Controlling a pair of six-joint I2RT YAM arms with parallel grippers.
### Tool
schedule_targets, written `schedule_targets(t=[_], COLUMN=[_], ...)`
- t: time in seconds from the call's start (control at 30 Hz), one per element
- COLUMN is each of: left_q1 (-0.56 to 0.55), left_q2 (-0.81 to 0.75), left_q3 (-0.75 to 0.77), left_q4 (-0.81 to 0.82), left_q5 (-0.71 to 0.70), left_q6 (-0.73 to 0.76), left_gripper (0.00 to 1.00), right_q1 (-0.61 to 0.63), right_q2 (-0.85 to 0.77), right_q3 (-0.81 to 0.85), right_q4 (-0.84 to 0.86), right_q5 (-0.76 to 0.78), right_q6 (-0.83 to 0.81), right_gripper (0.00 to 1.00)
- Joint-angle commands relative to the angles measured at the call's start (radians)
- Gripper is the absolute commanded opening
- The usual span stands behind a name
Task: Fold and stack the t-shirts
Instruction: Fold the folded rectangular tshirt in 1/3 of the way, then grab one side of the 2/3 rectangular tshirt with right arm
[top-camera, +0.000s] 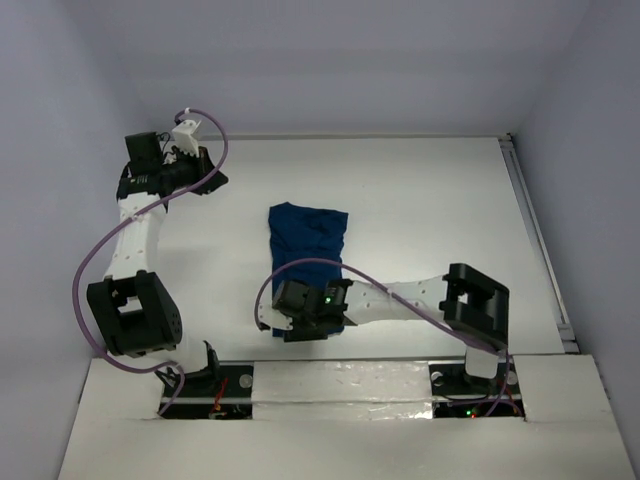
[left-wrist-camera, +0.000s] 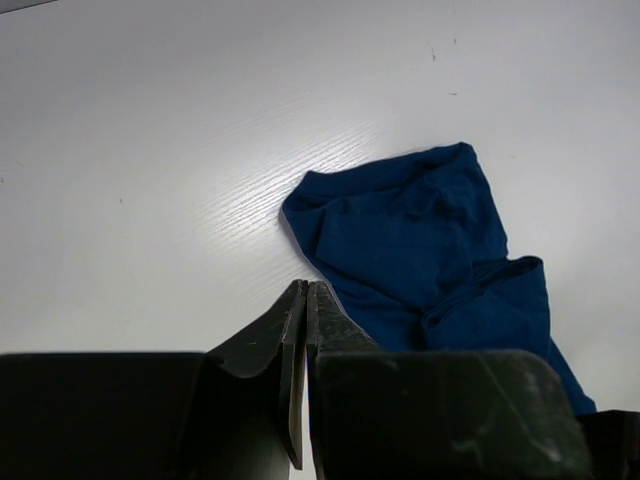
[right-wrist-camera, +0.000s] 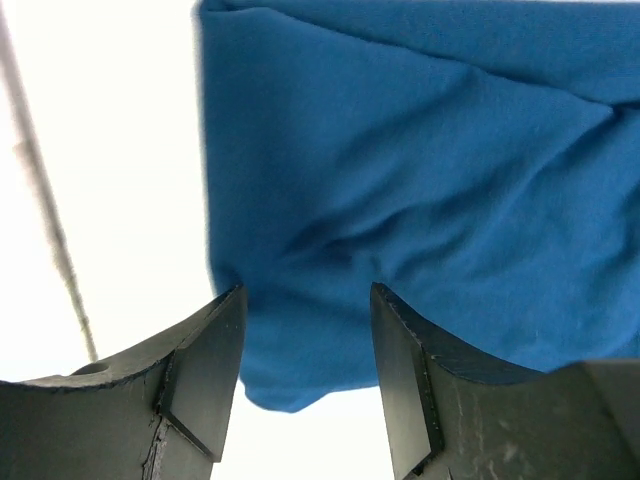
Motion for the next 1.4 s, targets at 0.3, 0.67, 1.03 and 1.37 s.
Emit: schedule_targets(t=[0.3,0.67,1.03,1.37], left_q1=[0.016,0.016,0.016,0.016], left_q2=[-0.039,-0.048,-0.051,-0.033], left_q3=[-0.009,-0.012,-0.029,-0.027], left_q4=[0.011,0.008,0.018,0.018], left_q5=[-0.006,-0.005,0.018,0.032], left_q6=[0.014,0.011,0.021,0.034], left_gripper=[0.0,0.0,0.0,0.0], right_q1=[0.071,0.071,0.071,0.071], right_q2=[-0.103,0.03,0.163,0.191], right_q3=[-0.046,-0.023,0.038,0.059], right_q4=[0.059,0.038,0.035,0.005], right_q5=[-0.002,-0.057,0.058,0.02], right_q6=[-0.005,0.021,0.052,0.057], right_gripper=[0.57,0.57,0.54,0.35])
